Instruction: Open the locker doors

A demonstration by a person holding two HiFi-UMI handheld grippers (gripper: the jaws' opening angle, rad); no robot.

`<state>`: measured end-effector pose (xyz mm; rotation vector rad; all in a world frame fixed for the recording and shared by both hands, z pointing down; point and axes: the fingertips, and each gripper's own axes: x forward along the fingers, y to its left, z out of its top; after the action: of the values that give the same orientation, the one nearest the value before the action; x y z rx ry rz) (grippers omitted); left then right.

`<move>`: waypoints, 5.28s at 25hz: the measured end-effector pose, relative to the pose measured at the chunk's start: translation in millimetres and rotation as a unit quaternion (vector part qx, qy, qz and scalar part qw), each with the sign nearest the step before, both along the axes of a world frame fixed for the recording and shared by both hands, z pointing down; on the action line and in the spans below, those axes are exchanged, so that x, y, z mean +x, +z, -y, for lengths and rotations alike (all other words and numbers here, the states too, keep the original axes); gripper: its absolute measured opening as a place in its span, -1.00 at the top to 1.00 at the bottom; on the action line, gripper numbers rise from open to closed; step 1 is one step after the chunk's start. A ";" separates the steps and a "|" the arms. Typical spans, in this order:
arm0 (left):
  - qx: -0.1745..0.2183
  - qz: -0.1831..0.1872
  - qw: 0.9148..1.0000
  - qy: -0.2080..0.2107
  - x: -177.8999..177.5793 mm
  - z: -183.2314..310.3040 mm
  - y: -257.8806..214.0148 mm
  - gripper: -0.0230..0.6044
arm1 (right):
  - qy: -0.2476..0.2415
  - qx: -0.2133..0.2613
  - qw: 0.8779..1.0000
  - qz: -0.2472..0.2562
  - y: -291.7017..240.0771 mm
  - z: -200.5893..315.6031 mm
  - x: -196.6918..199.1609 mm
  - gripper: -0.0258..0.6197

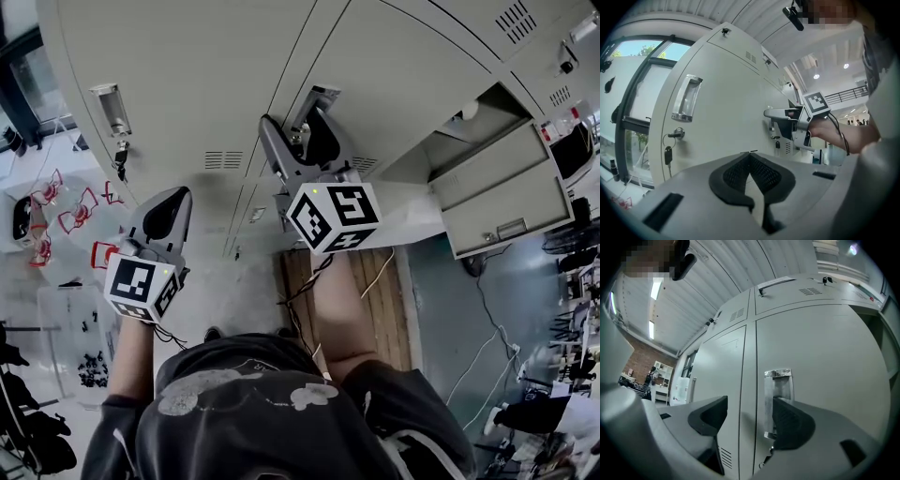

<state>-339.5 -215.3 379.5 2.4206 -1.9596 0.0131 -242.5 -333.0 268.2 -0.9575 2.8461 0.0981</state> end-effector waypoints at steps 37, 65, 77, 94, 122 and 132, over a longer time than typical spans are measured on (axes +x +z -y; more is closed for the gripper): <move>0.003 0.006 0.996 0.088 59.1 -43.0 -2.0 0.90 | 0.077 -0.046 0.996 -0.022 -3.6 -70.4 94.3 0.51; 0.004 0.009 0.977 0.211 145.3 -29.5 -1.8 0.90 | 0.176 -0.027 0.984 -0.012 -6.0 -120.7 195.4 0.61; 0.003 0.012 0.972 0.235 191.7 -28.8 -7.9 0.90 | 0.208 -0.030 0.978 0.010 -6.2 -129.0 251.2 0.70; 0.007 0.031 0.971 0.237 263.5 -18.1 -22.5 0.90 | 0.219 -0.037 0.975 0.009 -6.4 -119.9 328.3 0.71; -0.009 0.032 0.990 0.140 290.3 -17.8 -15.1 0.90 | 0.140 -0.006 0.987 0.084 -25.6 -107.6 380.3 0.45; -0.020 0.025 0.999 0.016 245.2 -51.5 -5.0 0.90 | 0.006 0.012 1.000 0.025 -17.7 -136.0 310.4 0.37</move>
<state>-94.3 -163.8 374.5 2.4498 -1.9203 0.1152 67.8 -197.0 250.5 -0.9578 2.7876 0.1085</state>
